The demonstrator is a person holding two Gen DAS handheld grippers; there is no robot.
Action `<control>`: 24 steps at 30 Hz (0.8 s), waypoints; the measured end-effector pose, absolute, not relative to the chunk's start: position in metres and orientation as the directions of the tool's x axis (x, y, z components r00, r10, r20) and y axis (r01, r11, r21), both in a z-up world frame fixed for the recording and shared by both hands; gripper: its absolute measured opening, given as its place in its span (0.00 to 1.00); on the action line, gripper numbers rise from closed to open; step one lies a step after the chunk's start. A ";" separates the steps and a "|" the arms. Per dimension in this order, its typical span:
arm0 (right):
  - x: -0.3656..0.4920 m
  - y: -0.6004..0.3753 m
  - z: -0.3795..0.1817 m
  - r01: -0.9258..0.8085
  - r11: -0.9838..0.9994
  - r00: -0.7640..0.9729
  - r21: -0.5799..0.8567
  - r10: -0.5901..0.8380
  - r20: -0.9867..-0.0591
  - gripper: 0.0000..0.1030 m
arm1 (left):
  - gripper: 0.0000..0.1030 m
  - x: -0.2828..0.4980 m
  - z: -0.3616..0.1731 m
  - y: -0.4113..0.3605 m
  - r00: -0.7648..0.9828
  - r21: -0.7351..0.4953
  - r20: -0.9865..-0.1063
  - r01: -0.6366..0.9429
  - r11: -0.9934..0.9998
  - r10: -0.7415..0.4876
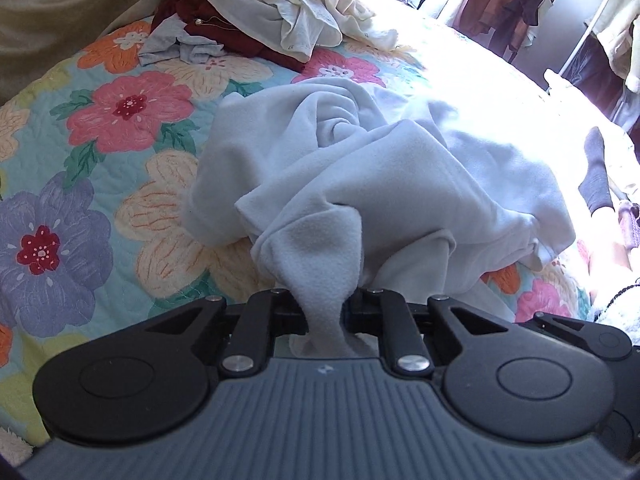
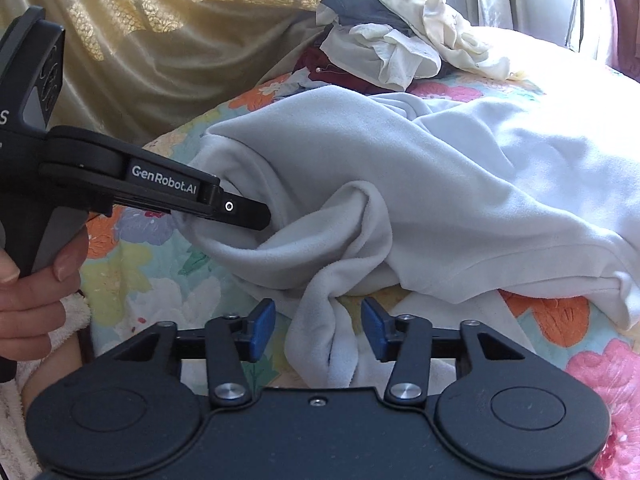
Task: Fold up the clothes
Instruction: 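Grasp the fleece edge with the left gripper while the right gripper grasps nearby, then lift the fleece edge with the left gripper while the right gripper holds another edge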
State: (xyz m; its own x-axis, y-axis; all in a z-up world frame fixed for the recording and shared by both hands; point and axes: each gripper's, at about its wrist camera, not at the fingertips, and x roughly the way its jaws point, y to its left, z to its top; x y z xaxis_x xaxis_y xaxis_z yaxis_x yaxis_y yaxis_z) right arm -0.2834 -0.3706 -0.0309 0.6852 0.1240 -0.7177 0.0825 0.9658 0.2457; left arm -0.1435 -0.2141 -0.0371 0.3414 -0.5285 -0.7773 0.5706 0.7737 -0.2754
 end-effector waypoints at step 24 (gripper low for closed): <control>-0.313 -0.343 -0.030 -0.045 0.843 0.640 0.536 0.437 -0.632 0.08 | 0.32 -0.148 -0.026 -0.211 0.294 -0.303 -0.769 0.614 0.728 -0.568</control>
State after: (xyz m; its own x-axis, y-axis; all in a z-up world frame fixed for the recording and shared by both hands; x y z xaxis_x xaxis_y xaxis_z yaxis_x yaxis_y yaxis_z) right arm -0.3129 -0.3430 -0.0300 0.6400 0.4366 -0.6324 -0.0448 0.8427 0.5364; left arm -0.1478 -0.2107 -0.0262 0.2941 -0.5681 -0.7686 0.6144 0.7284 -0.3033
